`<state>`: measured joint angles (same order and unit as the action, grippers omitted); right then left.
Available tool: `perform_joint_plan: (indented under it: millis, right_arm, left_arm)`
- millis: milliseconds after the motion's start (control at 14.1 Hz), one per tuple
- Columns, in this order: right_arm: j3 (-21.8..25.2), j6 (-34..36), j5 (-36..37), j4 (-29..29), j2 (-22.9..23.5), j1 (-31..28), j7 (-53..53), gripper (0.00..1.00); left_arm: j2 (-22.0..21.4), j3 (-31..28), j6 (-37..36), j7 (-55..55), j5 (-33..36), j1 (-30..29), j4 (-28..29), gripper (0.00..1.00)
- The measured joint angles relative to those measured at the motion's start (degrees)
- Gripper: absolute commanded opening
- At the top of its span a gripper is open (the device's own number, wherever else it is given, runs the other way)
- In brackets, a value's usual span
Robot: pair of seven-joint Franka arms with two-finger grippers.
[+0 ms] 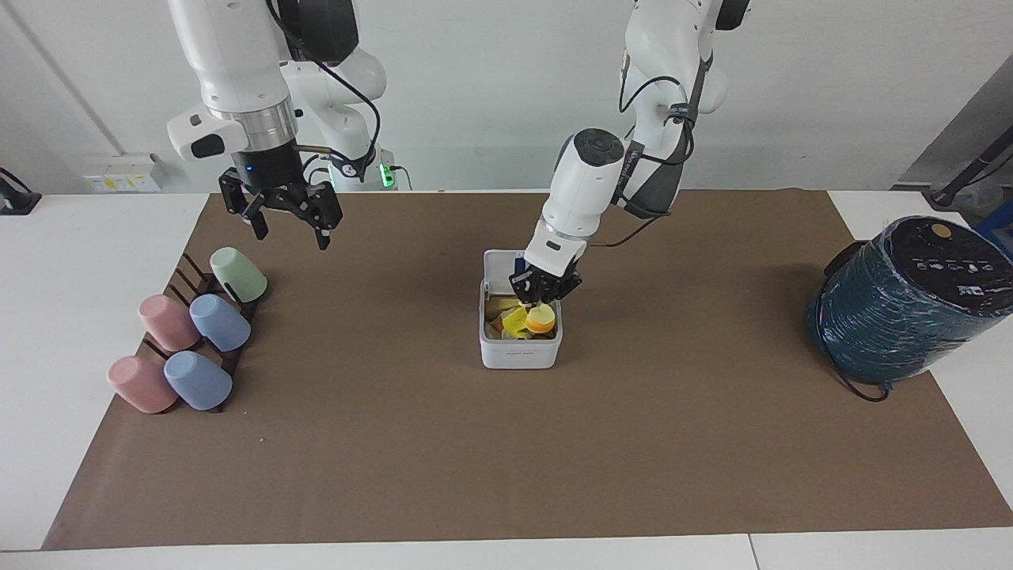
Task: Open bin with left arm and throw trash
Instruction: 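Drop the yellow sponge into the bin with the left gripper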
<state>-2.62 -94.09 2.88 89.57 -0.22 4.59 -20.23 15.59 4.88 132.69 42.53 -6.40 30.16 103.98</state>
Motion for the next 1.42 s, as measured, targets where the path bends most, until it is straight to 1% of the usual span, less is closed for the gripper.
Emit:
perform_joint_plan:
  millis: [142, 213, 427, 569, 1209, 1423]
  right_arm:
    - [0.0, 3.7, -0.3, 0.0, -1.1, -2.5, 3.1, 1.00]
    - [0.3, 4.3, -0.3, 0.1, -1.2, -3.7, 4.9, 1.00]
    - [4.3, 4.3, -0.4, 0.4, -1.2, -4.3, 10.7, 1.00]
    - [5.9, 4.3, -0.4, 0.5, -1.2, -4.3, 13.2, 1.00]
    - [5.6, 4.3, -0.5, 2.0, -1.5, -4.2, 13.4, 1.00]
    - [5.4, 4.9, -1.9, 2.0, -1.6, -4.2, 13.4, 1.00]
  left_arm:
    - [0.0, 0.0, 0.1, 0.0, 0.0, 0.0, 0.0, 1.00]
    - [0.0, 0.0, 0.1, 0.0, 0.0, 0.0, 0.0, 1.00]
    - [0.0, 0.1, 0.1, 0.0, 0.0, 0.3, 0.0, 1.00]
    - [0.0, 0.1, 0.1, 0.0, 0.0, 0.7, -0.1, 1.00]
    - [-0.2, 0.2, 0.5, 0.6, -0.1, 2.5, -1.7, 1.00]
    - [-0.3, 0.2, 0.5, 0.6, -0.1, 2.5, -2.0, 1.00]
